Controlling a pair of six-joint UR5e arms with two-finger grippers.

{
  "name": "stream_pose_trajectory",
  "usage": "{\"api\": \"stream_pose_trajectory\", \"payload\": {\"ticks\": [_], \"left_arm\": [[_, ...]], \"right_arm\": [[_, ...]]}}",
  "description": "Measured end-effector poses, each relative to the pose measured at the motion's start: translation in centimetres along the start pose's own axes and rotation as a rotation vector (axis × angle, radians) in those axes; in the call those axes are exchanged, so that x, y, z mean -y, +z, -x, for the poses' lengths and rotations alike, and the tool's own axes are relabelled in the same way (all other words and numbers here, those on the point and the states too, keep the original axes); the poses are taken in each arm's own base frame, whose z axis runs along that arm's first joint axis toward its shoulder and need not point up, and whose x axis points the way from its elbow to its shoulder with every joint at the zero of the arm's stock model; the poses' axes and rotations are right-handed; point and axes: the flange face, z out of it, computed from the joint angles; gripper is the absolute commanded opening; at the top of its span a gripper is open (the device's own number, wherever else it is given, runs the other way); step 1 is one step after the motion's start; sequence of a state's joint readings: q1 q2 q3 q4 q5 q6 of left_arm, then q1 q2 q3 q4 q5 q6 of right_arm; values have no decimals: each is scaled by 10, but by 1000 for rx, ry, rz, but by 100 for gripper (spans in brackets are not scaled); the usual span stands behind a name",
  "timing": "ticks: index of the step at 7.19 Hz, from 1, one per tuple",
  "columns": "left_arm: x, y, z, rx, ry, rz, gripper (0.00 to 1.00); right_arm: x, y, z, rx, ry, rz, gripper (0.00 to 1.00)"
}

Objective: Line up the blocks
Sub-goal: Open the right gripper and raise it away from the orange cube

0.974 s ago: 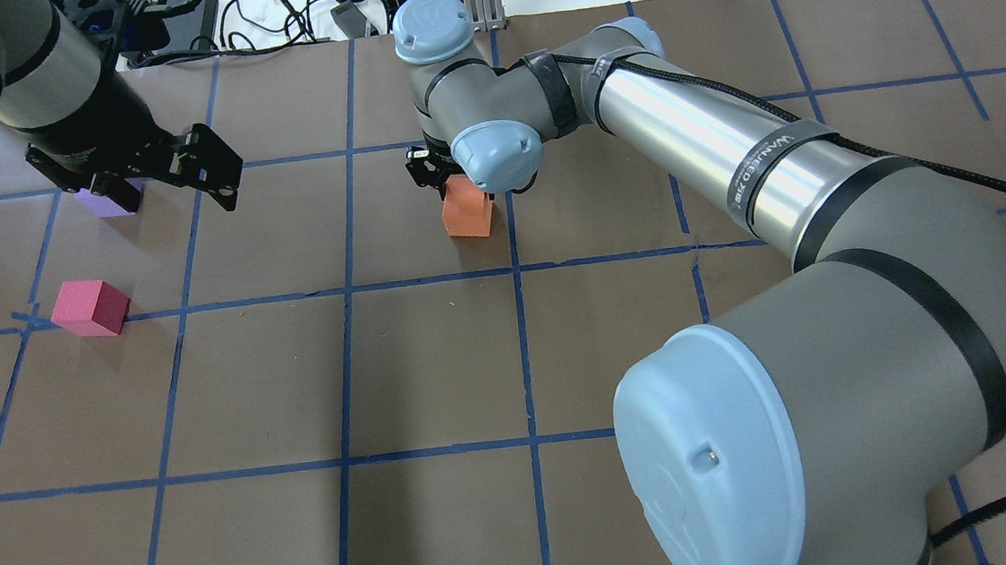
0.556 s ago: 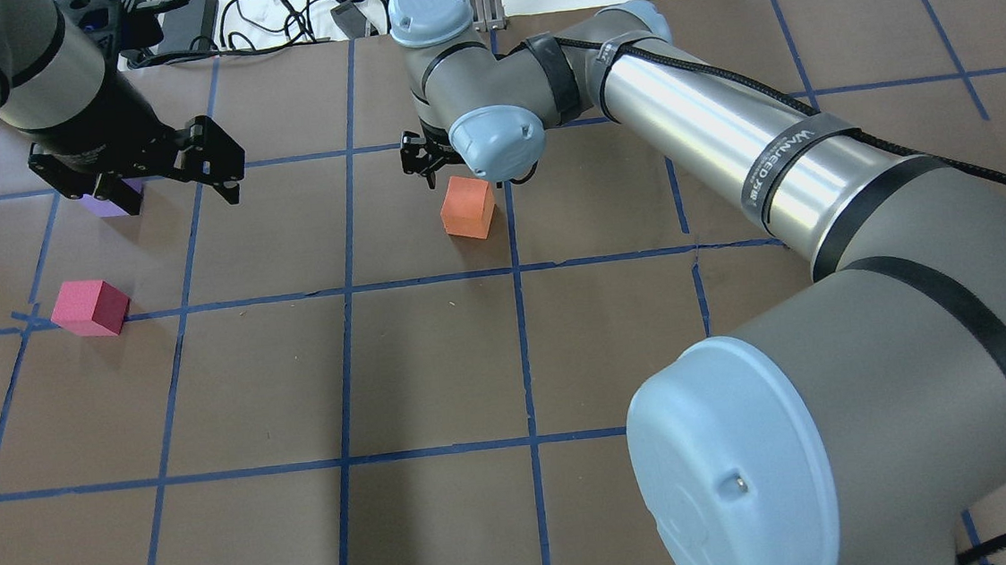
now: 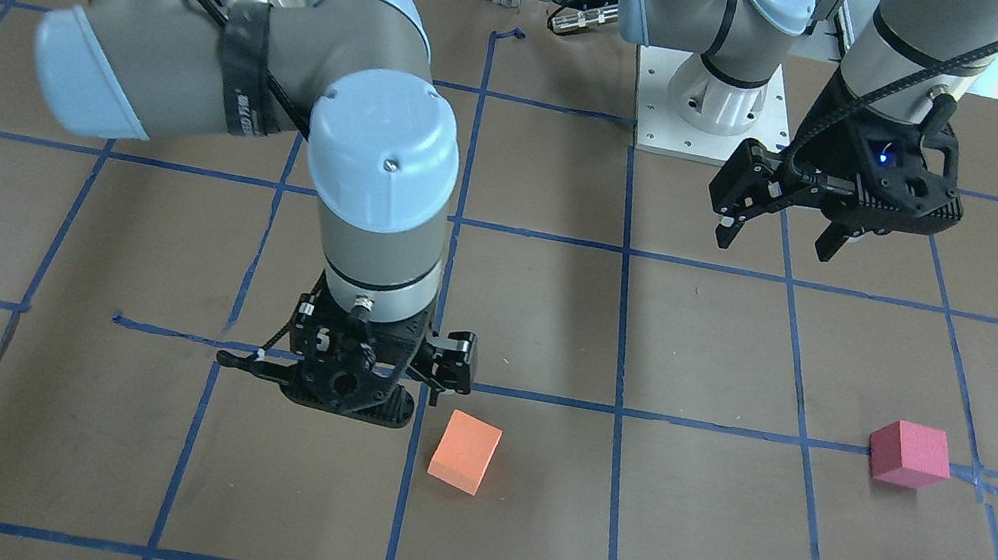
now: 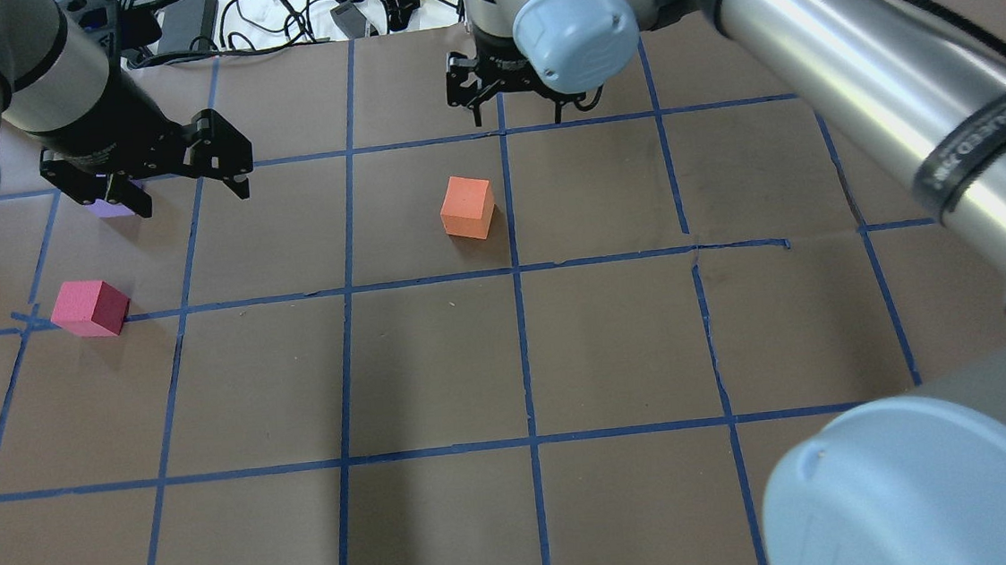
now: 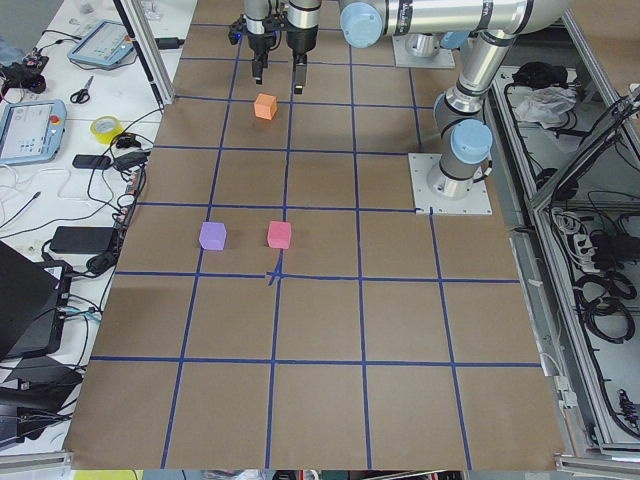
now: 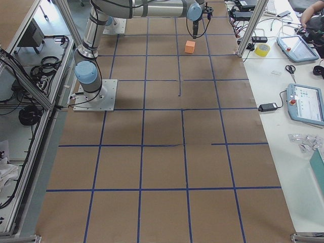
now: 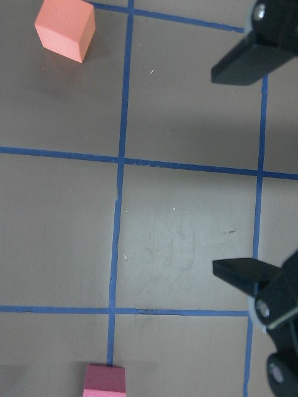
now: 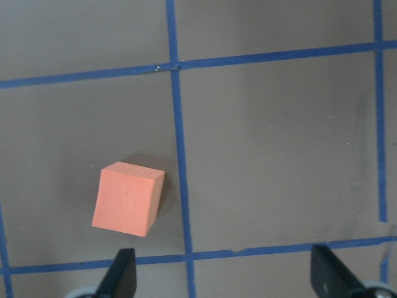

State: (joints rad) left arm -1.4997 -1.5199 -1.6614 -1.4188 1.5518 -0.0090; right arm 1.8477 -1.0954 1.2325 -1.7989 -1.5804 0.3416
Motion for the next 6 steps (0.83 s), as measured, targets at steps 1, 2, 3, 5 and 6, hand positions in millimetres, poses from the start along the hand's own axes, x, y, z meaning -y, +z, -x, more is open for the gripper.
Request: {"api": "stream_pose_trajectory", "payload": {"ticks": [1,2,3,5,6], "left_arm": [[1,-2,0,5,1,-4,100],[3,0,3,32,-1,-2,100],[11,5,5,53,-1,-6,100],[43,52,3,40,2,22,100],[61,80,-4,-10,7,38,100]], "right_arm": [[-7,-27,-30,-9,-37,-3,100],[-23,-46,-59,-18,-62,7,100],[-42,-58,-90,-26,-84,21,100],[-72,-77,-143,-36,-87,23,100],[-77,-84,-157,-39,-74,15,100]]}}
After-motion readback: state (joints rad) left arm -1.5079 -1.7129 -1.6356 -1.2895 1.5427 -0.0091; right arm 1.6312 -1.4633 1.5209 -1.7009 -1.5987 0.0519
